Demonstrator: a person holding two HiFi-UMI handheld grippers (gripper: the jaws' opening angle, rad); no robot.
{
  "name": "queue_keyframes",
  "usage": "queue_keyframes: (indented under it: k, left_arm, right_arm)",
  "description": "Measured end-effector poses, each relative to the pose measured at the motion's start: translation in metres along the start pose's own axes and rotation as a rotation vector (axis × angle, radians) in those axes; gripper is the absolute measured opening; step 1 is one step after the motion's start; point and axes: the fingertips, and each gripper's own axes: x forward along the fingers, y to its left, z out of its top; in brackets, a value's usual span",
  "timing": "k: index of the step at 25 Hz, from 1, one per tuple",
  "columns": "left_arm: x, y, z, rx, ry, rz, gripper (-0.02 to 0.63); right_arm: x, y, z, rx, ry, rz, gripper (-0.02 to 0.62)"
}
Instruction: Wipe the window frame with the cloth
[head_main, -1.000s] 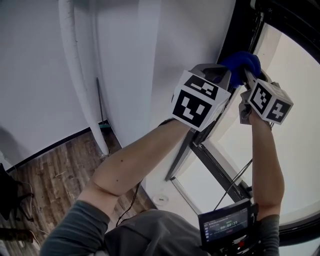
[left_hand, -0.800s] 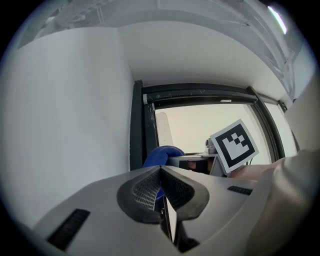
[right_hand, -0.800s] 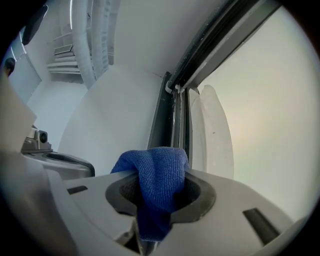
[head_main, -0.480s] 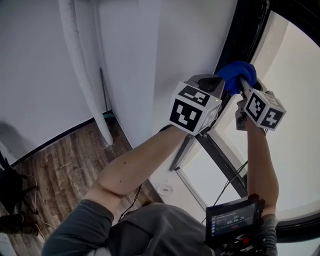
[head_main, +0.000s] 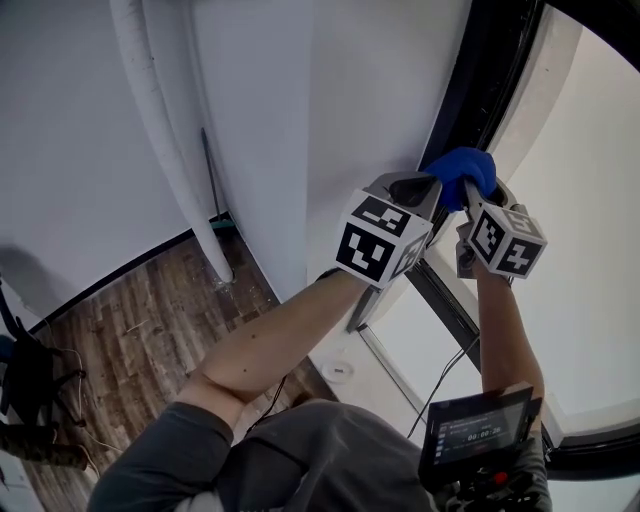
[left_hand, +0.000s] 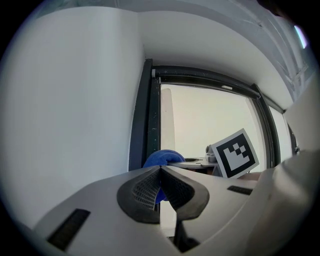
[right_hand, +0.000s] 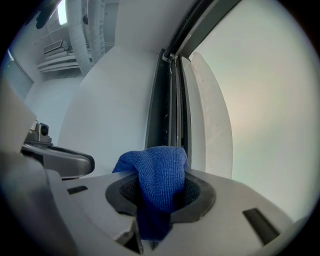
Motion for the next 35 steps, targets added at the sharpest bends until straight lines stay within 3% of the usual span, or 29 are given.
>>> queue_keyframes:
  k: [7, 12, 21, 35]
  left_arm:
    - [0.001, -0.003, -0.034, -0.006, 0.049, -0.013, 0.009]
    - [0.002, -0.004, -0.064, 0.002, 0.095, -0.023, 0.009]
    - [0.006, -0.008, -0.115, -0.036, 0.148, -0.067, 0.009]
    - [0.006, 0.004, -0.191, -0.089, 0.243, -0.099, 0.009]
  right_arm:
    - [-0.001, 0.002, -0.04, -0.006, 0.038, -0.016, 0.123]
    - [-0.001, 0.003, -0.087, 0.046, 0.112, -0.017, 0.124]
    - [0.0, 0.008, -0.144, 0.02, 0.158, -0.055, 0.124]
    - [0.001, 0.017, -0.251, 0.083, 0.307, -0.105, 0.124]
